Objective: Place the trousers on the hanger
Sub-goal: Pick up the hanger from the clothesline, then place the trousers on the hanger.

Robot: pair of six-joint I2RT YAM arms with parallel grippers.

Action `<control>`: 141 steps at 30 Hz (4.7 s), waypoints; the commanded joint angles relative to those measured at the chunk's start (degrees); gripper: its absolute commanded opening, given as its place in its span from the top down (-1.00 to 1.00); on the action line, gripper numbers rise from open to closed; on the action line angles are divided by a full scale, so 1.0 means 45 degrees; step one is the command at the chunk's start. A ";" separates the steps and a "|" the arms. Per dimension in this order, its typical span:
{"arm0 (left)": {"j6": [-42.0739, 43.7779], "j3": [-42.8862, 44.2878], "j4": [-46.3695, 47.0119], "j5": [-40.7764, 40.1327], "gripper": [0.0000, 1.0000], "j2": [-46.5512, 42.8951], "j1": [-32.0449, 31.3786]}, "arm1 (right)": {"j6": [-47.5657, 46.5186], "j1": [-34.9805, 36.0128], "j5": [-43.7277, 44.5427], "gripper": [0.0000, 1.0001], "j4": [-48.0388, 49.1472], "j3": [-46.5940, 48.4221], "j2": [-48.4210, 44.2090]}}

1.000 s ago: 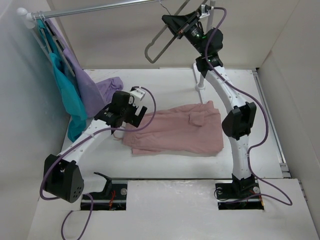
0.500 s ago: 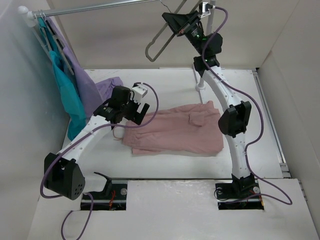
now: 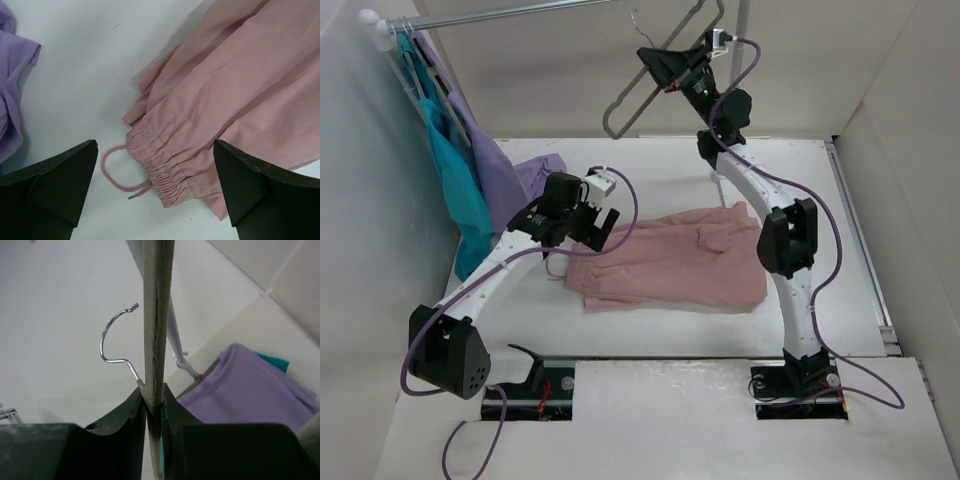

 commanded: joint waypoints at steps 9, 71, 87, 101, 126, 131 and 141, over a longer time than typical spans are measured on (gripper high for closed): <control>0.2478 0.1087 -0.3347 0.4057 -0.52 -0.0568 -0.0127 | 0.0443 0.0099 -0.3699 1.00 0.0900 -0.5470 -0.2613; -0.1560 0.5516 -0.4173 1.0197 1.00 0.6148 -0.1708 | -0.9070 -0.0077 -0.7002 0.99 -0.5898 -2.0902 -1.0273; -0.1855 0.8036 -0.4468 0.9863 1.00 0.7925 -0.2002 | -1.1585 -0.2419 -0.4019 -0.99 -1.4971 -1.8932 -1.4272; -0.3063 1.0381 -0.4079 1.0974 1.00 0.8337 -0.2237 | -1.1179 -0.5838 0.2060 -0.99 -1.8420 -1.9475 -1.3612; -0.7949 0.6125 0.2017 0.7502 1.00 0.8473 -0.2471 | -1.1080 -0.5838 0.1102 1.00 -1.6463 -2.0064 -1.1988; -0.7655 0.5402 0.2153 0.7207 1.00 0.8356 -0.2471 | -1.1645 -0.4321 0.1804 1.00 -1.7089 -1.8444 -1.3937; -0.7518 0.4504 0.2153 0.7344 1.00 0.8239 -0.2471 | -1.0787 0.0431 0.1632 1.00 -1.3968 -1.8515 -1.2305</control>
